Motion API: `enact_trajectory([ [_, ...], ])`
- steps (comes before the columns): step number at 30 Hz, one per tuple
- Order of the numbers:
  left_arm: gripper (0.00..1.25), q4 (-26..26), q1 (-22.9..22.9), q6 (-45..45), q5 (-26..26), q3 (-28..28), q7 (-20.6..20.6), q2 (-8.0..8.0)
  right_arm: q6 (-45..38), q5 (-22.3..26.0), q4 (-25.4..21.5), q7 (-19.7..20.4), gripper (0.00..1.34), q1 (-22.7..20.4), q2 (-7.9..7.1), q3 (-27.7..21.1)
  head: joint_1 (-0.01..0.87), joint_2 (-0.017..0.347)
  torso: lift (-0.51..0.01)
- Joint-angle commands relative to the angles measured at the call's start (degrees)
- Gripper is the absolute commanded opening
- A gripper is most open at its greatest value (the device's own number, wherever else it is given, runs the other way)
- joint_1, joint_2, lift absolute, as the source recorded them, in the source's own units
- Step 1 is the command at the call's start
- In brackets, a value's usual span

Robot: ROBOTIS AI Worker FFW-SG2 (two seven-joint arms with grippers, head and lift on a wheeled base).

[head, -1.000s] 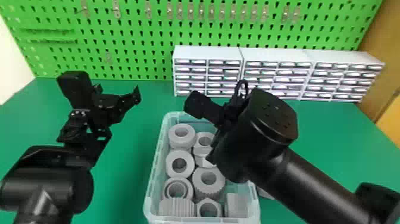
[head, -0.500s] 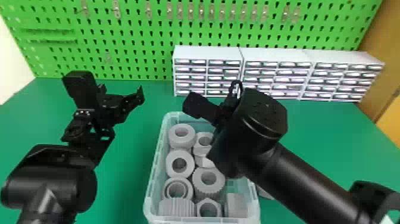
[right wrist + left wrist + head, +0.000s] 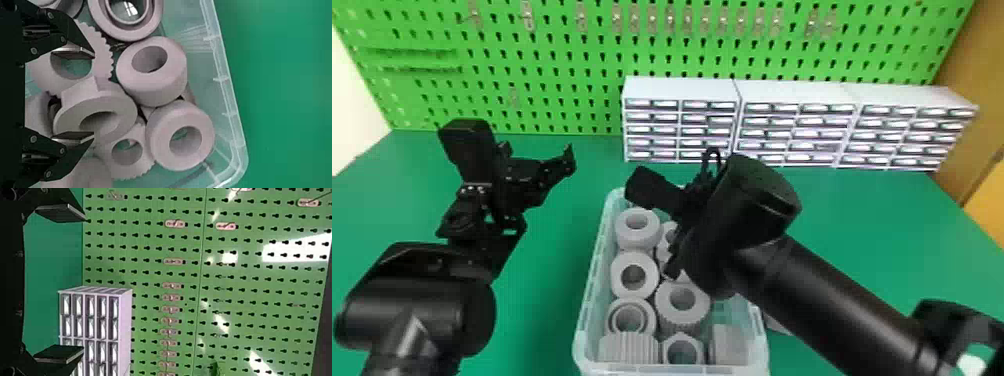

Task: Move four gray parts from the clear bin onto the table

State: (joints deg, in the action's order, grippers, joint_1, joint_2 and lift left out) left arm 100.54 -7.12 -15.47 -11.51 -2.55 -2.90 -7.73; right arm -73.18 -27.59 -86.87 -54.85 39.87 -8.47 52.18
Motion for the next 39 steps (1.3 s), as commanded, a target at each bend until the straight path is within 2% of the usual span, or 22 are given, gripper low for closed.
enact_trajectory([
  [1,1.14,-0.1,-0.1,0.0,0.0,0.0,0.0,0.00,2.2,4.6,2.0,2.1,0.81,0.7,0.03,0.7,0.687,0.026,-0.050],
  [9,1.14,-0.1,-0.1,0.0,-0.1,0.0,0.0,0.00,8.1,14.5,7.0,9.3,0.81,2.7,0.73,2.4,0.687,0.026,-0.050],
  [16,1.14,-0.1,0.0,0.0,-0.2,-0.1,0.0,-0.09,11.2,20.6,9.0,13.9,0.81,4.2,1.09,5.0,0.687,0.026,-0.050],
  [31,1.14,-0.1,0.2,0.0,-0.4,0.3,0.0,-0.09,12.7,22.1,9.7,17.5,0.81,4.6,1.09,7.5,0.687,0.026,-0.050],
  [39,1.14,-0.1,0.4,0.0,-0.5,0.4,0.0,-0.09,12.8,22.1,7.9,21.0,0.81,5.3,1.26,10.7,0.687,0.026,-0.050],
])
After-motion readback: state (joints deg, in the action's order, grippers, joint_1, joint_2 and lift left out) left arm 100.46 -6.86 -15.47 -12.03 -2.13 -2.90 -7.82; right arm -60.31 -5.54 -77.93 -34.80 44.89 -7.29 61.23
